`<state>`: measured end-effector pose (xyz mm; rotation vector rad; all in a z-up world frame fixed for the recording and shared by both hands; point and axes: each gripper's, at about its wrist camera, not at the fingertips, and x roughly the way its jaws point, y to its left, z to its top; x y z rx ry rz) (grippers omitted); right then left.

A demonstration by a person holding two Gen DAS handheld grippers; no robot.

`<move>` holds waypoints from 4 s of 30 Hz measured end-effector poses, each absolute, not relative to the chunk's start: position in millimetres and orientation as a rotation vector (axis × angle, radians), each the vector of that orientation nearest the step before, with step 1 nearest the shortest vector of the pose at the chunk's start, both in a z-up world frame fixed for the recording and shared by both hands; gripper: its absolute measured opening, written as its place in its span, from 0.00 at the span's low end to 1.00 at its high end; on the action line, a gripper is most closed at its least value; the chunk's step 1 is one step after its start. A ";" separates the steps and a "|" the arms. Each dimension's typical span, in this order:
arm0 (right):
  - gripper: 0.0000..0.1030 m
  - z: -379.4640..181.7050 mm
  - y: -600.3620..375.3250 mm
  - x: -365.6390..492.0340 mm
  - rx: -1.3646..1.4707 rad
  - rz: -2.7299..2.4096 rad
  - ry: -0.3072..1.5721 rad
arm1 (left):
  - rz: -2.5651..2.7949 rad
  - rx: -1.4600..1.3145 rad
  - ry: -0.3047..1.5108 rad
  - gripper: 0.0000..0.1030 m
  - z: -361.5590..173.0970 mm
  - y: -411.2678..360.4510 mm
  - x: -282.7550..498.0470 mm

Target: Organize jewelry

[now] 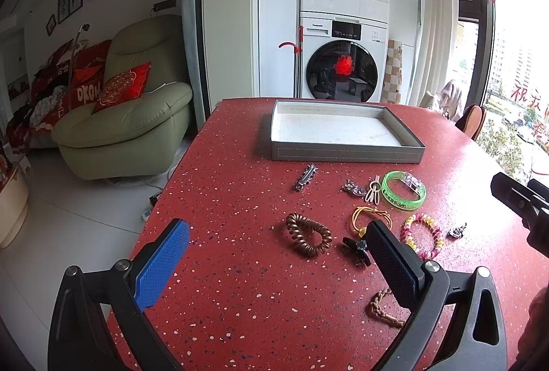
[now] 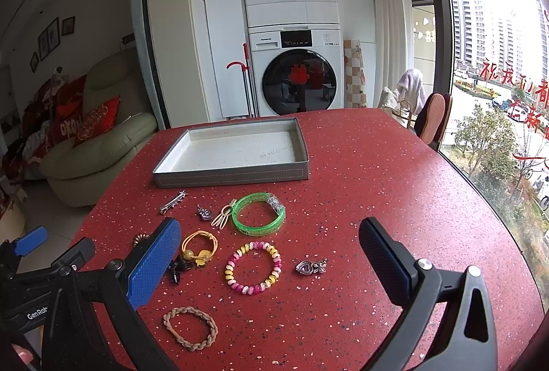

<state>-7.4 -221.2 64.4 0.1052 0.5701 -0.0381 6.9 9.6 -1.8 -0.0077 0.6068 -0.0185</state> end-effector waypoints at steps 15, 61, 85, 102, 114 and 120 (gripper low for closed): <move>1.00 64.1 -220.1 -9.4 0.105 -0.035 0.568 | -0.016 -0.012 0.615 1.00 -1.1 9.7 7.6; 1.00 61.1 -214.3 -10.8 0.106 -0.031 0.572 | -0.022 -0.012 0.637 1.00 -4.8 9.2 12.3; 1.00 5.0 -266.3 25.6 0.067 -0.138 0.844 | -0.057 -0.108 0.903 1.00 -54.1 26.1 89.8; 0.80 -34.2 -263.2 56.7 0.029 -0.069 0.968 | -0.059 -0.019 0.963 0.79 -73.6 9.1 107.3; 0.34 -25.8 -259.7 54.3 0.047 -0.048 0.946 | -0.164 0.005 0.935 0.29 -63.6 -4.4 110.9; 0.34 -13.7 -271.8 59.3 0.128 -0.031 0.929 | -0.197 -0.039 0.928 0.29 -53.8 4.2 115.0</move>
